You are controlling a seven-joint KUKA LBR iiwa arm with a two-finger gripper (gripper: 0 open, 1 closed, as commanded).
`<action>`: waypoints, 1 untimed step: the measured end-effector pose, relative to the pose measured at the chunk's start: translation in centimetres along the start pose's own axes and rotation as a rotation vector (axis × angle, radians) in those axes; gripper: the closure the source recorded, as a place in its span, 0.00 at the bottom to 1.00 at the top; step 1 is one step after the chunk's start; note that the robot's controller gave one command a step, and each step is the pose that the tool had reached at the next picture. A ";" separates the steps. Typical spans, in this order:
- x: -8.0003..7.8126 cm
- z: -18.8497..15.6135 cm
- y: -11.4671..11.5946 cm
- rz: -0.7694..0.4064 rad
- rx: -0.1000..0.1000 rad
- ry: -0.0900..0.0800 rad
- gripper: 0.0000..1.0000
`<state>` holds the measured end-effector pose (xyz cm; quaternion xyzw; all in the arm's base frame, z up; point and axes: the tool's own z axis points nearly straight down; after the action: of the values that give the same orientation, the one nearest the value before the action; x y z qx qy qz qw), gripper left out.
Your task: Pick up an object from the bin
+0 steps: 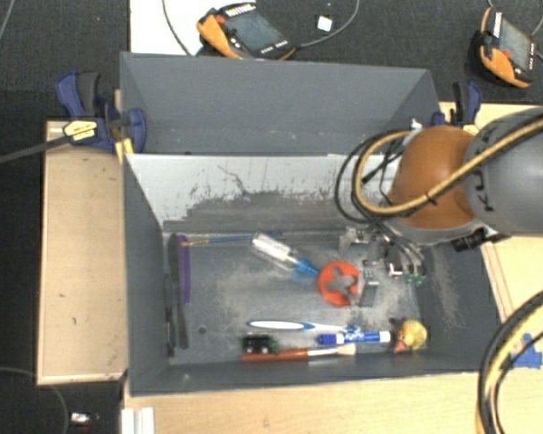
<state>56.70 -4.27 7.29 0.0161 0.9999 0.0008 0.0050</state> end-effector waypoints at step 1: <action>0.0 -0.1 -0.2 0.047 0.000 -0.001 1.00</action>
Offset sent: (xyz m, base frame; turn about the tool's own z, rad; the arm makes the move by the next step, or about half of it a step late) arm 0.0000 0.0000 0.0000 0.0000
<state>56.70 -4.50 7.35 0.0393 0.9992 0.0008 0.0054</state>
